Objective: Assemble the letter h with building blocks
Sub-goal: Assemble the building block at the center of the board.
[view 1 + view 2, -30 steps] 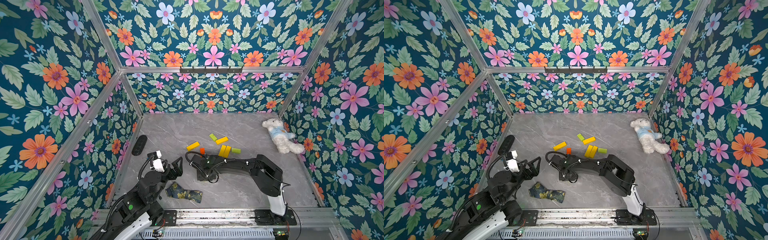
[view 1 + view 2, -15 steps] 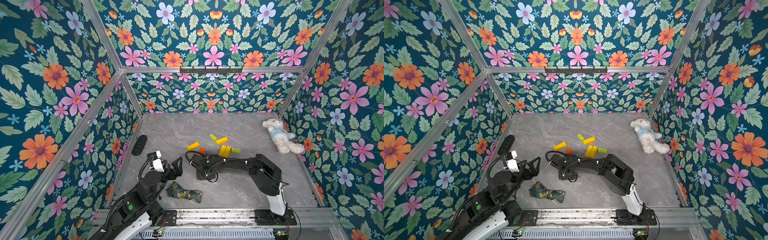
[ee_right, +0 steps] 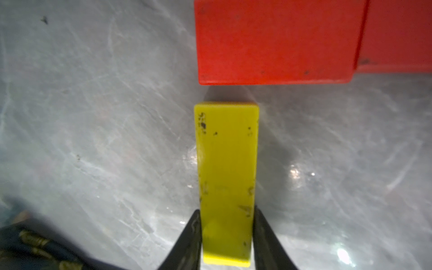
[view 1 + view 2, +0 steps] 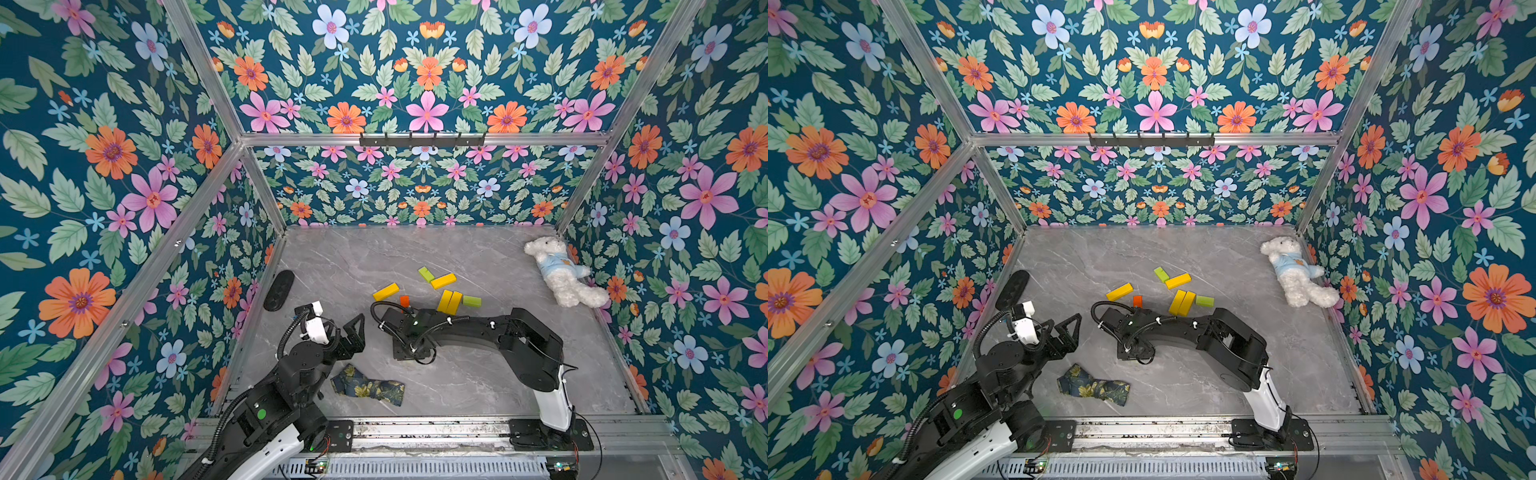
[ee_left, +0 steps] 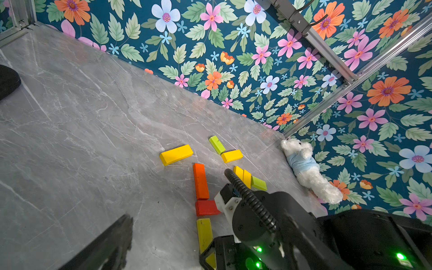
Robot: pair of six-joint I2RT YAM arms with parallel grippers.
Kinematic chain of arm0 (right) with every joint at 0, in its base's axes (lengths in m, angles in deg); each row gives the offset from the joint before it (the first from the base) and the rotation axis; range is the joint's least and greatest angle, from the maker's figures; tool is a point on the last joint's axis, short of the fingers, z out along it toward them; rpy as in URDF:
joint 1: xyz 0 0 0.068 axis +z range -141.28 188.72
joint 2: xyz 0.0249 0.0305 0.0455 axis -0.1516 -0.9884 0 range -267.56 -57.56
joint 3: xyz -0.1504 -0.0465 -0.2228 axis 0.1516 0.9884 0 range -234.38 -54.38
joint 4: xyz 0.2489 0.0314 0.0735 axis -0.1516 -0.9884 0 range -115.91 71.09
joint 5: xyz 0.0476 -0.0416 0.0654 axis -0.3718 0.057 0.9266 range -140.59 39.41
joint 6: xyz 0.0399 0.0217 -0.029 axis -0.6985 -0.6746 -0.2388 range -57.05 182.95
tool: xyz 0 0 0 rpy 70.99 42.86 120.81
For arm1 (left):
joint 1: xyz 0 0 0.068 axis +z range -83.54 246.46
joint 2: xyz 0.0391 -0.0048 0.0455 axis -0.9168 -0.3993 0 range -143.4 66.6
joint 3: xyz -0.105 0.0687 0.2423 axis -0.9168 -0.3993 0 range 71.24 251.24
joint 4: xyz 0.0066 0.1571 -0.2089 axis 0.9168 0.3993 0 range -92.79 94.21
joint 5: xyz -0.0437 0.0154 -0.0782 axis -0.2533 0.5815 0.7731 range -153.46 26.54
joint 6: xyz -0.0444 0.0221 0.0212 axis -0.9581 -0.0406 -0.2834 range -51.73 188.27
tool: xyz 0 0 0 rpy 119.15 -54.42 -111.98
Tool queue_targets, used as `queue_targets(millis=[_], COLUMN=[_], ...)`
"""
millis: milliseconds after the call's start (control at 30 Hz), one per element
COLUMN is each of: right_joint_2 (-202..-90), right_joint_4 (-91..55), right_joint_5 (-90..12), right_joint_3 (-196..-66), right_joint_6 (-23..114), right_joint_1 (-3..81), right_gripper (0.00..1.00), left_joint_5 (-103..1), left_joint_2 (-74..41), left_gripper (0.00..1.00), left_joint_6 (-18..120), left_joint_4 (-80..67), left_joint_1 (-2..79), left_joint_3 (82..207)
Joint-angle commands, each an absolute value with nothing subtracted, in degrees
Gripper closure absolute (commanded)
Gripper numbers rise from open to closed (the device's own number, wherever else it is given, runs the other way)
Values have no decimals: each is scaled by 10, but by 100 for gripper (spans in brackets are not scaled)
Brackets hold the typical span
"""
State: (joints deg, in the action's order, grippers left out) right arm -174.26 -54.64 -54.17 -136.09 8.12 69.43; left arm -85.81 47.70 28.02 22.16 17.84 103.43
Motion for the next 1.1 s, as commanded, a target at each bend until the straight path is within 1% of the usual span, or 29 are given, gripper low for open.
queue_targets(millis=[0, 167, 400, 700, 1067], right_joint_2=[-1749, -1748, -1752, -1754, -1756], right_joint_4=[-555, -553, -550, -545, -549], right_joint_5=[-550, -551, -554, -553, -557], right_joint_3=[-1359, -1359, -1363, -1361, -1359], right_joint_6=[76, 76, 75, 85, 92], right_joint_1=[694, 694, 691, 686, 683], right_gripper=[59, 55, 55, 65, 66], left_joint_5=[-866, -866, -866, -870, -869], left_joint_2=[476, 477, 477, 470, 466], left_gripper=[1, 1, 1, 0, 1], left_joint_6=[283, 283, 282, 282, 284], left_joint_4=[226, 228, 234, 232, 230], left_joint_1=[179, 179, 179, 179, 179], left_joint_3=[1039, 1040, 1044, 1046, 1046])
